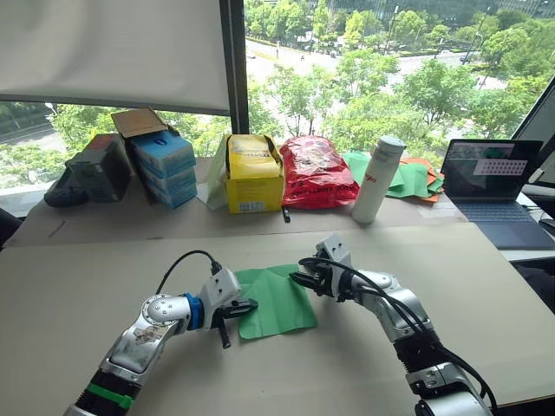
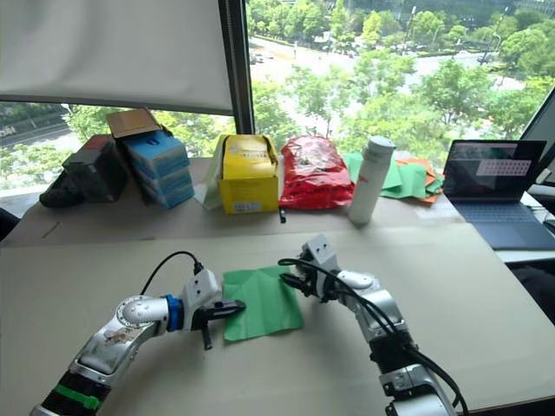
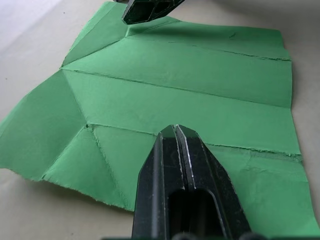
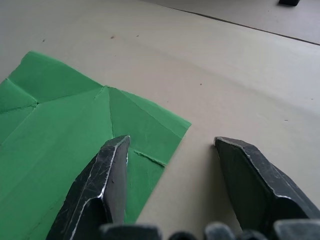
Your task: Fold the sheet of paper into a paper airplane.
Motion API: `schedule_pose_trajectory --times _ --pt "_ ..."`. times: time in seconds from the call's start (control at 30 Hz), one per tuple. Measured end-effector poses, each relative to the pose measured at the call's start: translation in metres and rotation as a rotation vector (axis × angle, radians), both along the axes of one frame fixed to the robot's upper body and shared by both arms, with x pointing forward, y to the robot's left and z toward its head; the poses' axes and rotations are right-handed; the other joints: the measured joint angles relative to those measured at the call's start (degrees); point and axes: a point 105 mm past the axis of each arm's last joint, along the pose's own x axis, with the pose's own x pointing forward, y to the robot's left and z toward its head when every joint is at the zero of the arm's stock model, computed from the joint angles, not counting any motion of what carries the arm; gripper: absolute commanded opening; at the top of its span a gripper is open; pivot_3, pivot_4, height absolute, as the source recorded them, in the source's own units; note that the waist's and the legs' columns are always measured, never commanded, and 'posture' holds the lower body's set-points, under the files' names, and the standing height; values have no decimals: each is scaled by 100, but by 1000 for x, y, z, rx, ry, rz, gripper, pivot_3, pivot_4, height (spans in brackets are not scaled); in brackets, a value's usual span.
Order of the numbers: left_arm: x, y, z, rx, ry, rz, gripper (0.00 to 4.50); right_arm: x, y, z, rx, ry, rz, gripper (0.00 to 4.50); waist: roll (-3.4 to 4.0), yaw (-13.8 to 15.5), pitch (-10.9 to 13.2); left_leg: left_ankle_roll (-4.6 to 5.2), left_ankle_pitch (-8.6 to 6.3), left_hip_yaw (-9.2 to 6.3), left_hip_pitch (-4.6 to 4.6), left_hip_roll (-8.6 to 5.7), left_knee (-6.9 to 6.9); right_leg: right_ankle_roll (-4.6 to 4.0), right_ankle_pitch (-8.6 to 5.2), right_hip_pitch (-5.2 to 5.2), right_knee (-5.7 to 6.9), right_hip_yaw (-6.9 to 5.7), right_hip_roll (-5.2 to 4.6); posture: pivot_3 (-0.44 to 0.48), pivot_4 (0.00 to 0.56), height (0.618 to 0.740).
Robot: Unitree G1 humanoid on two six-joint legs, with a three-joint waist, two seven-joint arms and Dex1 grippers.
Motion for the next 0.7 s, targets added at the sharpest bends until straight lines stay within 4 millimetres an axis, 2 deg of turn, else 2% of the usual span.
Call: schedule_pose_trajectory --times 0.27,0.63,0.7 --pt "1 -41 -3 -41 12 -133 0 -2 4 2 9 -7 8 2988 0 -10 0 -2 1 1 -13 1 0 0 0 -9 -2 1 31 0 150 740" --pt "3 -41 -5 -14 -27 -172 0 -7 7 1 13 -4 20 2988 0 -8 0 2 0 0 -12 2 1 0 0 -7 -4 1 30 0 150 740" --pt "3 -41 -5 -13 -28 -172 0 -8 9 0 18 -3 20 2465 0 -8 0 2 0 0 -11 2 1 0 0 -6 -3 1 30 0 150 740"
